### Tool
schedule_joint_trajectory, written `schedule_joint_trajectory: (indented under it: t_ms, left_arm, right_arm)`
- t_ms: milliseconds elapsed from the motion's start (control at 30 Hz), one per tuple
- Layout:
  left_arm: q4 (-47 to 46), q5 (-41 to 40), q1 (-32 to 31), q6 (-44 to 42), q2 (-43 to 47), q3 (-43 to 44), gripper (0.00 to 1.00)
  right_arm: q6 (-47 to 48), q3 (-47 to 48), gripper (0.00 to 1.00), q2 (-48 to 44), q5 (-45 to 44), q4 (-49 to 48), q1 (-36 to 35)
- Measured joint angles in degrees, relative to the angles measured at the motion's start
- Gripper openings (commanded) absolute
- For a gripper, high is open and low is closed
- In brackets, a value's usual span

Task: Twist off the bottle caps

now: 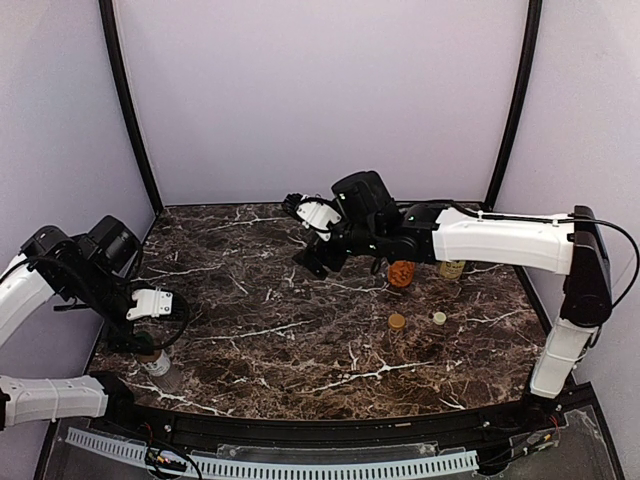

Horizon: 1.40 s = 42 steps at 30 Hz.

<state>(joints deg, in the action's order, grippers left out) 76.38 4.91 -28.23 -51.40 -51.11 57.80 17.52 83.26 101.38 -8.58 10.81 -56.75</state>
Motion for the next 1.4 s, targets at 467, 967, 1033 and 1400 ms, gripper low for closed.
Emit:
schedule_joint_trajectory:
  t_ms: [467,967,1033,1400]
  left_arm:
    - [0.0,-0.3,0.1,0.9,-4.1,0.0,0.73]
    - [0.0,1.3,0.1,4.6,-2.4,0.0,0.78]
    - [0.0,1.0,0.1,5.6,-1.9,0.0,0.72]
    - [0.2,-0.9,1.0,5.4,0.9,1.1,0.88]
  right_arm:
    - [1.7,0.7,0.99,0.4,-1.9,2.3,0.0]
    - [3.1,3.1,0.99,2.7,-3.1,4.3,-0.3]
    - [3.2,3.7,0.99,3.0,-3.2,4.4,-0.3]
    - [3.2,8.1,0.99,5.8,-0.9,5.8,-2.2]
